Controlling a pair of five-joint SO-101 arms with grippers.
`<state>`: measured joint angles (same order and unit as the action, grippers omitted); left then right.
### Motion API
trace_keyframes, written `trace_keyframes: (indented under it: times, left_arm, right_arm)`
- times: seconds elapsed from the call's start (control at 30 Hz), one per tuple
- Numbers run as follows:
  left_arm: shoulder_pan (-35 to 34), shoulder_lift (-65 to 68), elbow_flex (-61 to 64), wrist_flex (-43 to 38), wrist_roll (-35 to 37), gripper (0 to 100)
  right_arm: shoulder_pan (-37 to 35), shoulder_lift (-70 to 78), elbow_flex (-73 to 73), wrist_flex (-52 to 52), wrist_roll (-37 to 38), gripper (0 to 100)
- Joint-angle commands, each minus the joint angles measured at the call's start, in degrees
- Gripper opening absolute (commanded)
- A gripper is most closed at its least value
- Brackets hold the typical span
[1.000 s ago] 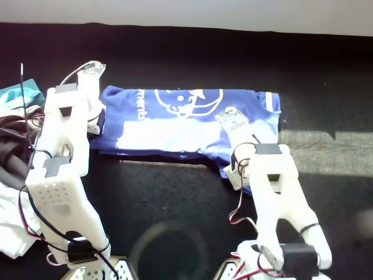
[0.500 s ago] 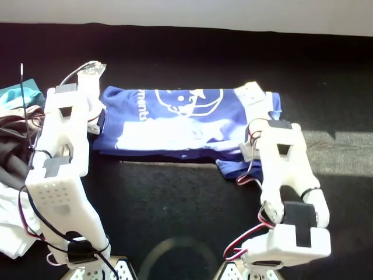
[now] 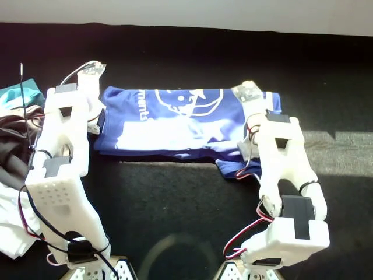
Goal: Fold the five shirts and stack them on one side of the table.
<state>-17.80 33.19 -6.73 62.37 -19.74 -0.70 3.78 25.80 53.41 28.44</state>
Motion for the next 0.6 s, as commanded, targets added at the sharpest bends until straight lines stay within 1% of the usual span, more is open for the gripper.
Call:
trace_keyframes:
  times: [0.0,0.1,0.4,0.47,0.57]
  left_arm:
    - [0.0,-0.2,0.1,-1.7,0.2,1]
    - [0.0,-0.2,0.1,-1.7,0.2,1]
    - [0.0,-0.2,0.1,-1.8,0.2,1]
    - [0.0,-0.2,0.1,-1.8,0.2,1]
    - [0.0,-0.2,0.1,-1.8,0.2,1]
  right_arm:
    - [-0.2,-1.3,-4.5,2.2,0.3,0.7]
    - [0.4,-4.6,-6.2,6.6,0.3,0.7]
    - [0.5,-23.7,-6.3,19.0,0.6,0.7]
    - [0.4,-25.9,-6.2,20.5,0.6,0.7]
    - [0.3,-25.0,-6.0,22.2,0.6,1.2]
